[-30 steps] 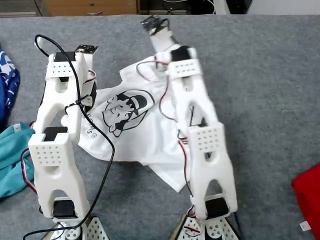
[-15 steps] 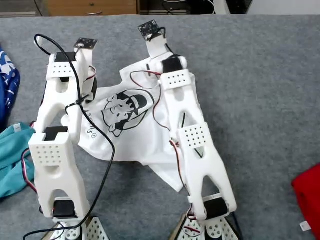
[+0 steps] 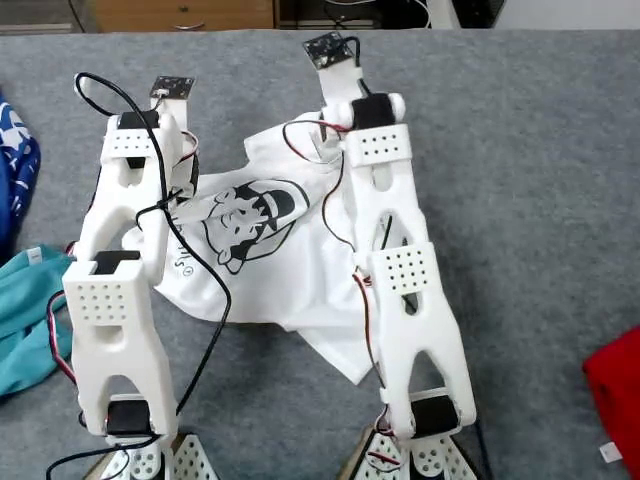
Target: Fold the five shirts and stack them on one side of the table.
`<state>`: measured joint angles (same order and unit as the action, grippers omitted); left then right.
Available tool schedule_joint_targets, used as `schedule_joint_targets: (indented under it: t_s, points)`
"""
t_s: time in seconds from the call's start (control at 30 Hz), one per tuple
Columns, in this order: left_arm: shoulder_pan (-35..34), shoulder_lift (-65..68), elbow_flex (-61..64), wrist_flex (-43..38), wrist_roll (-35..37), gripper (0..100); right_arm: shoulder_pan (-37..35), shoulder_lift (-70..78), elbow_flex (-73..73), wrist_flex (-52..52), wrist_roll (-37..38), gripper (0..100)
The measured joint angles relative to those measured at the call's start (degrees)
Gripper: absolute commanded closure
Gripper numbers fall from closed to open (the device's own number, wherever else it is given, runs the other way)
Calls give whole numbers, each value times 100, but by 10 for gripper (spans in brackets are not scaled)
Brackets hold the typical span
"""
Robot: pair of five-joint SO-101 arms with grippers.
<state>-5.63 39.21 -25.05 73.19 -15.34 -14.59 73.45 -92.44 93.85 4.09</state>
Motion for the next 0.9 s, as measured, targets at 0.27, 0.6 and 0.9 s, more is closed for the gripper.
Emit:
schedule_joint_targets:
  t_s: [0.27,0.6,0.9]
  points:
    - [202,88,-88,0,-18,980,44,-607,-9,290,167,990]
    - [202,97,-273,-35,-18,980,-237,440,-53,-2057,114,815]
    - [202,114,-273,-35,-18,980,-387,1160,-53,-2690,-492,804]
